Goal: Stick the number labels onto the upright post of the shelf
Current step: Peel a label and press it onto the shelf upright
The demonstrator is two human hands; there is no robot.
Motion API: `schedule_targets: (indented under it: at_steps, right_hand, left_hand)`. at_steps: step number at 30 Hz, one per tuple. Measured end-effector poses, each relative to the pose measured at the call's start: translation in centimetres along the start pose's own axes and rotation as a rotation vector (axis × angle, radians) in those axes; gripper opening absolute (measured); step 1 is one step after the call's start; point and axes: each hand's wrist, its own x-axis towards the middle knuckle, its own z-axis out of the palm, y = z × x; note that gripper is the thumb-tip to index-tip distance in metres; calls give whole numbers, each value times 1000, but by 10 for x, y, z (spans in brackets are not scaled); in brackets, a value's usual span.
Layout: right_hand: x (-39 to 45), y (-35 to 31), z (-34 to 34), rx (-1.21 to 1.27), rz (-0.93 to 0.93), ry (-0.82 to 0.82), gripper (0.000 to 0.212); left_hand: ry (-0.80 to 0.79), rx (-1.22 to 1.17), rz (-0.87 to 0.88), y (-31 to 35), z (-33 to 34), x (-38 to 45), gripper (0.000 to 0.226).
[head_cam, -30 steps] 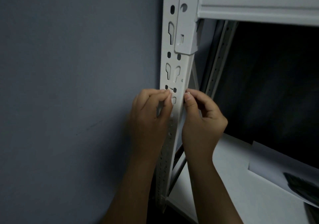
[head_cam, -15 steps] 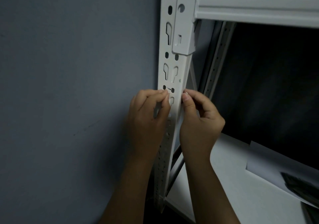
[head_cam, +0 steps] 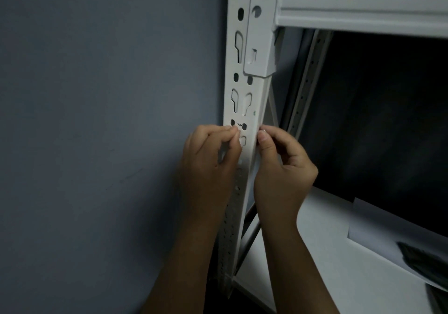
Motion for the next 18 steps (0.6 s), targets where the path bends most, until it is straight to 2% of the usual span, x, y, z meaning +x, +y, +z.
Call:
schedule_targets:
  at_steps: [5,10,18]
  right_hand:
    - [0,-1,0,9,3,-6,17]
    - [0,-1,0,-4,-4,-6,19]
    - [1,-2,-2,1,5,-20,16]
  left_hand:
    - [16,-47,-55,3,0,0,16]
    - [2,-2,-6,2,-1,1,18]
    - [12,-92,-119,5,-1,-2,17]
